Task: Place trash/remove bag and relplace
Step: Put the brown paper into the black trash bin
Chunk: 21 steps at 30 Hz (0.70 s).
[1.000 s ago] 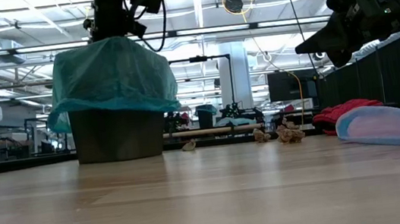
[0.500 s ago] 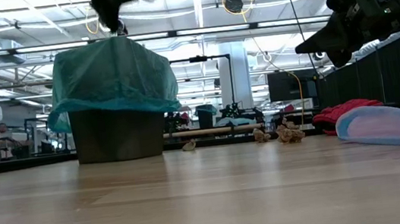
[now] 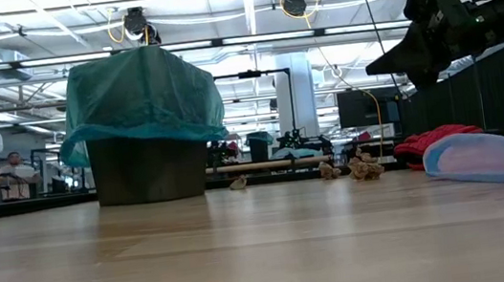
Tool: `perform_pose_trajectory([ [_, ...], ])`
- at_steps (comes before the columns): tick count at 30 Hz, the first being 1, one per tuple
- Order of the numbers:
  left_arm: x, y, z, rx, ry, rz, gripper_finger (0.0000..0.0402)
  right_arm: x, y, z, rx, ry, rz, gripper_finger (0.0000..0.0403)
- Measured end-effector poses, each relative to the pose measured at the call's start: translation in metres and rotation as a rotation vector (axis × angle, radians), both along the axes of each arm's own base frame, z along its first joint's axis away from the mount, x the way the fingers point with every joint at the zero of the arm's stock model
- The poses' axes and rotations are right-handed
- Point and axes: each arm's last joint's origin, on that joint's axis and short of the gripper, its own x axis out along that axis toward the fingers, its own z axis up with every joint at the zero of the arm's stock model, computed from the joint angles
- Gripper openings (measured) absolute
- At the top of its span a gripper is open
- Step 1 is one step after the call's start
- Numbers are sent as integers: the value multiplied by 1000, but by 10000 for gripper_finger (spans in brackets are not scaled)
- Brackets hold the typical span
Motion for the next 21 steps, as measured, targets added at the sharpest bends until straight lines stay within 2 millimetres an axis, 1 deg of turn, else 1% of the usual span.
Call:
perform_pose_trajectory([
  [2,9,-19,-20,49,-24,-82,0,2,0,-1,14,-3,-3,0],
  [6,20,-55,-56,152,-88,-209,0,7,-1,-3,22,-12,-4,0],
  [8,23,-68,-74,185,-110,-260,0,12,-2,-3,24,-4,-5,0],
  [10,22,-78,-89,192,-135,-298,0,20,-4,3,25,3,-7,0],
  [13,20,-88,-104,187,-167,-335,0,42,-13,15,26,58,-34,0],
  [15,20,-91,-113,190,-168,-346,0,61,-25,22,15,106,-65,0],
  [17,20,-93,-117,210,-162,-356,0,82,-41,27,11,156,-105,0],
  [19,19,-94,-116,238,-162,-364,0,103,-60,28,13,205,-134,2],
  [21,19,-94,-114,276,-151,-370,0,123,-79,26,38,245,-111,9],
])
